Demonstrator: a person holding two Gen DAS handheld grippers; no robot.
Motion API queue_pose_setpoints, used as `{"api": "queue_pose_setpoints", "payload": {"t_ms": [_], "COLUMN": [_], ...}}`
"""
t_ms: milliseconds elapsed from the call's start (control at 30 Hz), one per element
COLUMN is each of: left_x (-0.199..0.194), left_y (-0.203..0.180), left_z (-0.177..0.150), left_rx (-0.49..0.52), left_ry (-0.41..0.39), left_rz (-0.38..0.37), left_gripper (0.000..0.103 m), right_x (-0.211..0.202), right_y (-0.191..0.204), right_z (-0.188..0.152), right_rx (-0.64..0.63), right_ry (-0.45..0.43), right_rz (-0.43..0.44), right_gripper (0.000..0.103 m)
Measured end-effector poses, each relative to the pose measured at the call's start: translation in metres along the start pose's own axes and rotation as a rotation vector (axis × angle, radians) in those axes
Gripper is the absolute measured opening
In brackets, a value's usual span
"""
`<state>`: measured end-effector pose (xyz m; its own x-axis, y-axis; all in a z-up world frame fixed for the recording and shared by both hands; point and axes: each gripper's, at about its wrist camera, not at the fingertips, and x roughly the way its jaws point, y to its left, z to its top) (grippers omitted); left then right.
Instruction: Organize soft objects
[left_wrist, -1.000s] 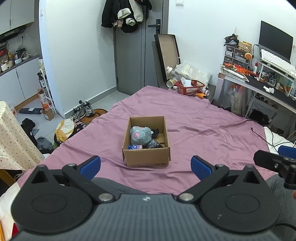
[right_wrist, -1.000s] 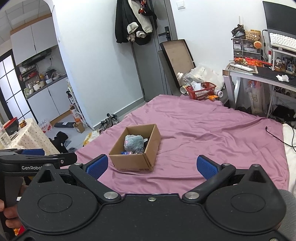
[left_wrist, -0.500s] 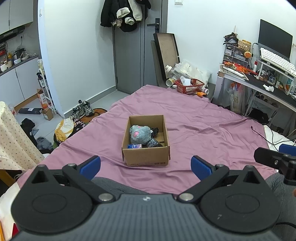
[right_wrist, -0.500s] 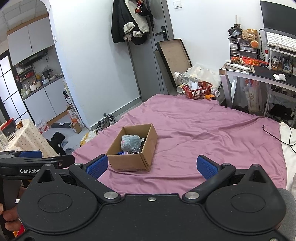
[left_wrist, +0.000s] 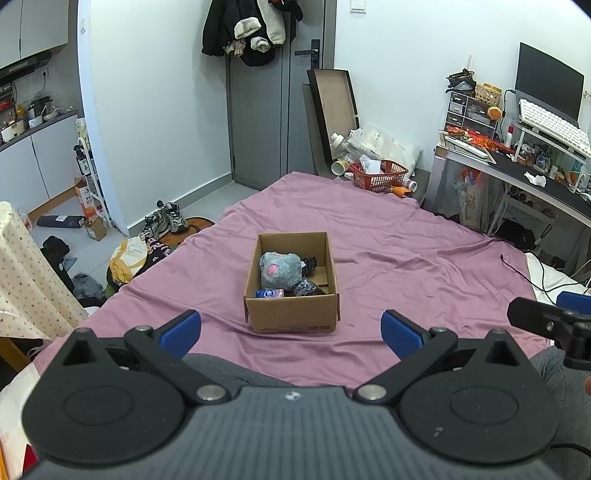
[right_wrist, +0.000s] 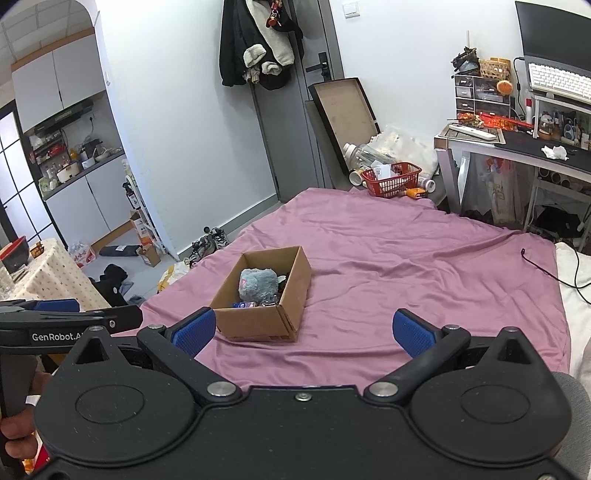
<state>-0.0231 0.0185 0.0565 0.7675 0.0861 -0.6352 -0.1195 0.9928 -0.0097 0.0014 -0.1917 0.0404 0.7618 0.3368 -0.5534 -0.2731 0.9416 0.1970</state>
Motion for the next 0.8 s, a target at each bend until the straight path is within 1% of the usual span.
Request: {"api": "queue_pose_setpoints", "payload": {"t_ms": [800], "left_x": [0.0024], "left_y": [-0.0013], "left_z": [-0.0043], "left_rx": [-0.006], "left_ry": [0.004], "left_rz": [-0.02], "left_gripper": [0.103], "right_x": [0.0058], "right_y": [-0.0016], "right_z": [-0.0036], "right_rx": [0.003], "right_ry": [0.006], "right_rz": [-0.019], "right_gripper": [0.103]}}
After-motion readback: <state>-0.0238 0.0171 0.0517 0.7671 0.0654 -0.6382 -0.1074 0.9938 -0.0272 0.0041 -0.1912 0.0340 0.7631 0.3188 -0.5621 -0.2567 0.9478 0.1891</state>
